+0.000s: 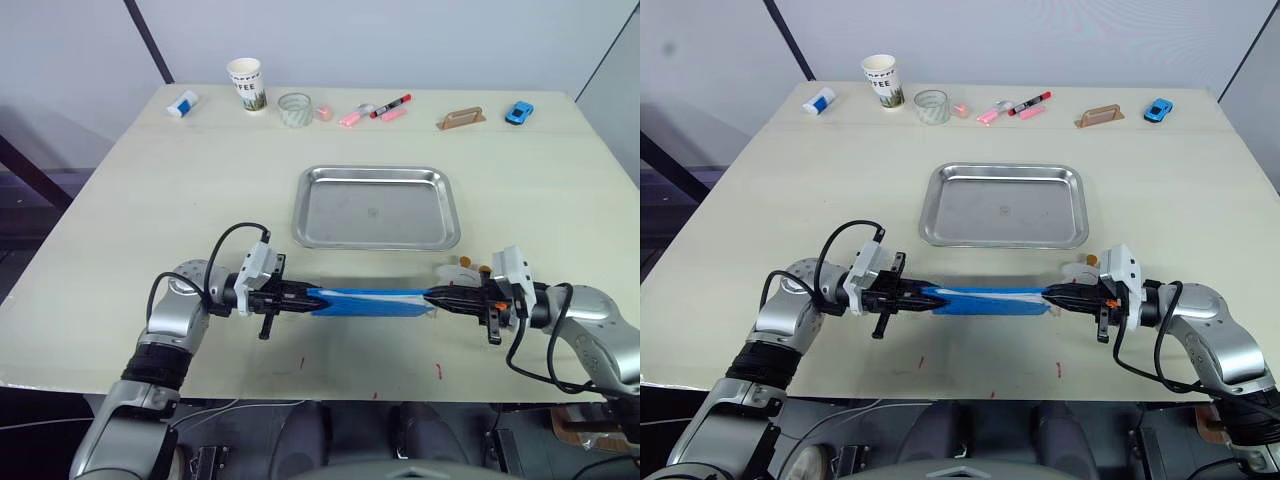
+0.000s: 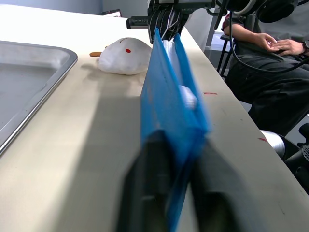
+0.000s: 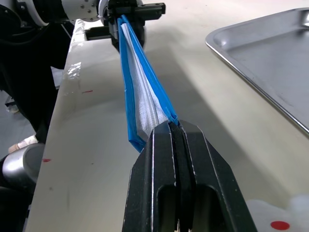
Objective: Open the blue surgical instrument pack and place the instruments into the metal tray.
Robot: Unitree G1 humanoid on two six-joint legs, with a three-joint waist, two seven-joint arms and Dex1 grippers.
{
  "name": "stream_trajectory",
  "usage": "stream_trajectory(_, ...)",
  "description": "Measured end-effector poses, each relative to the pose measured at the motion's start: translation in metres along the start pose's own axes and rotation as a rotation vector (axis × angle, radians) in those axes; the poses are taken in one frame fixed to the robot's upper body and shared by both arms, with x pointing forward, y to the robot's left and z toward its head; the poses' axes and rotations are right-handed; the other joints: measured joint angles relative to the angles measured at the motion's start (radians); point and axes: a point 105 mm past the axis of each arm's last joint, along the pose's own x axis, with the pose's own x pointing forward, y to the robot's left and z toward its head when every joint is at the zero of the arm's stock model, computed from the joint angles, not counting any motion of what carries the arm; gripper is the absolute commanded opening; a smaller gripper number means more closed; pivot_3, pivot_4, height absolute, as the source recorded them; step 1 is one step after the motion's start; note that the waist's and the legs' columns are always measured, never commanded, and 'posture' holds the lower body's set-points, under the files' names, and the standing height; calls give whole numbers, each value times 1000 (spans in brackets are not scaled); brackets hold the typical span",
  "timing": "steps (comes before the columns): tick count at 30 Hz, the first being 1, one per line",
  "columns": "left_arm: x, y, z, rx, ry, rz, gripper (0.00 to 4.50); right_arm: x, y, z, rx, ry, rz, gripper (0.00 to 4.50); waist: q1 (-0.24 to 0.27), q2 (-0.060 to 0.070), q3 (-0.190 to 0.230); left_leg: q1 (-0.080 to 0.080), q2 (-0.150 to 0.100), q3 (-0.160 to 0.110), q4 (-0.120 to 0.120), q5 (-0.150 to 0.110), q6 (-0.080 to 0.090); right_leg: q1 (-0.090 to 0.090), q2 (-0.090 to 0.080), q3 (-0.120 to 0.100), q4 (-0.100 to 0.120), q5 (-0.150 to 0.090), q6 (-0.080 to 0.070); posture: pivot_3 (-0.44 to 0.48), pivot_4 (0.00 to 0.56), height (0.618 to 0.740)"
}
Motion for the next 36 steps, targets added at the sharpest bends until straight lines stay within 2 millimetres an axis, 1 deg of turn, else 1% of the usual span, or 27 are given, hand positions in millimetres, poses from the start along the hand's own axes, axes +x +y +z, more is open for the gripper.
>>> stream_trajectory(1,0,0,0,0,-1,0,0,0,0,0,1,-1,-1,636,0,0,0,0,0,0,0,0,0,0,0,0,0,0,0,0,150,718)
stream_trajectory(2,1,0,0,0,-2,-1,0,-2,-1,-1,10,5,-6,1057,2,0,0,0,0,0,0,0,0,0,0,0,0,0,0,0,150,718)
stream_trajectory(3,1,0,0,-2,-3,-1,0,-3,0,-3,22,13,-10,1297,2,0,0,0,0,0,0,0,0,0,0,0,0,0,0,0,150,718)
stream_trajectory(5,1,0,-1,-3,-5,-1,0,-8,0,-4,43,9,-23,2482,2,0,0,-1,0,0,0,0,0,0,0,0,0,0,0,0,150,718)
stream_trajectory(7,1,-1,-1,-3,-5,-1,0,-13,1,-1,44,10,-26,3265,1,0,0,-1,0,0,0,0,0,0,0,0,0,0,0,0,150,718)
stream_trajectory(9,2,-1,-1,-4,-6,-1,0,-23,2,6,41,4,-33,4205,2,0,0,-1,0,-1,0,0,0,0,0,-1,0,0,0,0,150,718)
stream_trajectory(10,2,-1,-2,-5,-6,-1,0,-27,3,8,37,4,-36,4371,2,0,0,-1,0,-1,0,0,0,0,0,-1,0,0,0,0,150,718)
stream_trajectory(12,2,-1,-2,-6,-6,1,0,-36,0,10,30,4,-60,4371,1,0,0,-1,0,-1,0,0,0,0,0,-1,0,0,0,0,150,718)
stream_trajectory(13,2,-1,-2,-6,-6,3,0,-42,-4,11,23,12,-90,4371,1,0,0,-1,0,-1,0,0,0,0,0,-1,0,0,0,0,150,718)
stream_trajectory(14,2,-1,-2,-6,-6,3,0,-44,-5,10,24,14,-98,4371,1,0,0,-1,0,-1,0,0,0,0,0,-1,0,0,0,0,150,718)
stream_trajectory(17,1,-1,-2,-7,-7,5,0,-51,-19,2,-6,51,-174,4371,1,0,0,-1,0,-1,0,0,0,0,0,-1,0,0,0,0,150,718)
stream_trajectory(18,1,-1,-2,-7,-7,6,0,-54,-28,-3,-27,76,-225,4371,1,0,0,-1,0,-1,0,0,0,0,0,-1,0,0,0,0,150,718)
stream_trajectory(19,1,-1,-2,-7,-7,6,0,-54,-29,-3,-29,77,-228,4371,1,0,0,-1,0,-1,0,0,0,0,0,-1,0,0,0,0,150,718)
stream_trajectory(20,1,-1,-2,-7,-7,6,0,-55,-34,-6,-35,95,-256,4371,1,0,0,-1,0,0,0,0,0,0,0,-1,0,0,0,0,150,718)
stream_trajectory(22,1,-1,-2,-7,-6,7,0,-55,-43,-21,-33,159,-300,4371,1,0,0,-1,0,-1,0,0,0,0,0,-1,0,0,0,0,150,718)
stream_trajectory(26,1,-1,-2,-4,-5,8,0,-50,-42,-39,12,227,-291,4371,1,0,0,-1,0,0,0,0,0,0,0,0,0,0,0,0,150,718)
stream_trajectory(27,1,-1,-2,-4,-4,9,0,-49,-40,-42,26,245,-280,4016,1,0,0,-1,0,0,0,0,0,0,0,0,0,0,0,0,150,718)
stream_trajectory(30,1,0,-2,-1,-1,9,0,-49,-35,-47,82,260,-251,3240,1,0,0,-1,0,-1,0,0,0,0,0,-1,0,0,0,0,150,718)
stream_trajectory(31,1,0,-2,1,0,9,0,-49,-34,-47,93,254,-247,2619,1,0,0,-1,0,-1,0,0,0,0,0,-1,0,0,0,0,150,718)
stream_trajectory(32,1,0,-1,3,2,9,0,-49,-32,-47,104,247,-242,2185,2,0,0,-1,0,-1,0,0,0,0,0,-1,0,0,0,0,150,718)
stream_trajectory(33,1,0,-1,5,4,10,0,-52,-30,-46,127,226,-242,1772,1,0,0,-1,0,0,0,0,0,0,0,-1,0,0,0,0,150,718)
stream_trajectory(34,1,0,-1,5,4,10,0,-53,-29,-46,131,218,-244,1524,1,0,0,-1,0,0,0,0,0,0,0,0,0,0,0,0,150,718)
stream_trajectory(36,1,1,-1,5,5,10,0,-56,-27,-43,142,196,-241,681,2,0,0,-1,0,-1,0,0,0,0,0,-1,0,0,0,0,150,718)
